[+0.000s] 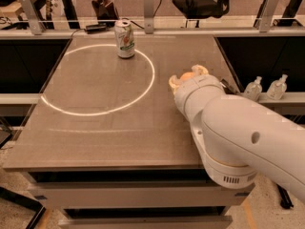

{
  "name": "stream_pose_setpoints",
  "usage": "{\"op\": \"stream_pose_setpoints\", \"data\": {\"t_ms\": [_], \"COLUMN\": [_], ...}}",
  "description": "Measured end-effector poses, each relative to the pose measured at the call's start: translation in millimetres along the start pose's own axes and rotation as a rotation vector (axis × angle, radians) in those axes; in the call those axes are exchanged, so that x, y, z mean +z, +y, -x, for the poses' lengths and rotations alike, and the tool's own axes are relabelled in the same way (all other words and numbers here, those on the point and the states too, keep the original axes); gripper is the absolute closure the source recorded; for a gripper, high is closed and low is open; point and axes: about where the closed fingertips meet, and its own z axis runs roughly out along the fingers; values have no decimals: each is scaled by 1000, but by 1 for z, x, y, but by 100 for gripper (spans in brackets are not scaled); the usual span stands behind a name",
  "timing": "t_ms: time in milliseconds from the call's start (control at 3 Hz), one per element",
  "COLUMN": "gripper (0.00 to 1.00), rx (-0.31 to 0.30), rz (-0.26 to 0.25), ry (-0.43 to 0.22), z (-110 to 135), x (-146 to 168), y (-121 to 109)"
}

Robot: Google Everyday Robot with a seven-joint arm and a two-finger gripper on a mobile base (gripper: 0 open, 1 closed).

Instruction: Move orange near rxbar chocolate

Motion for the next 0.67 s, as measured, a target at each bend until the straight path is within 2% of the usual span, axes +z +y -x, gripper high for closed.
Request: {"op": "stream_pose_setpoints", "data": {"t_ms": [333,667], "gripper": [100,84], "rx": [48,51], "rz": [11,12], "ry": [54,54], "z": [-22,-20], "x": [3,2], "y": [7,7]}}
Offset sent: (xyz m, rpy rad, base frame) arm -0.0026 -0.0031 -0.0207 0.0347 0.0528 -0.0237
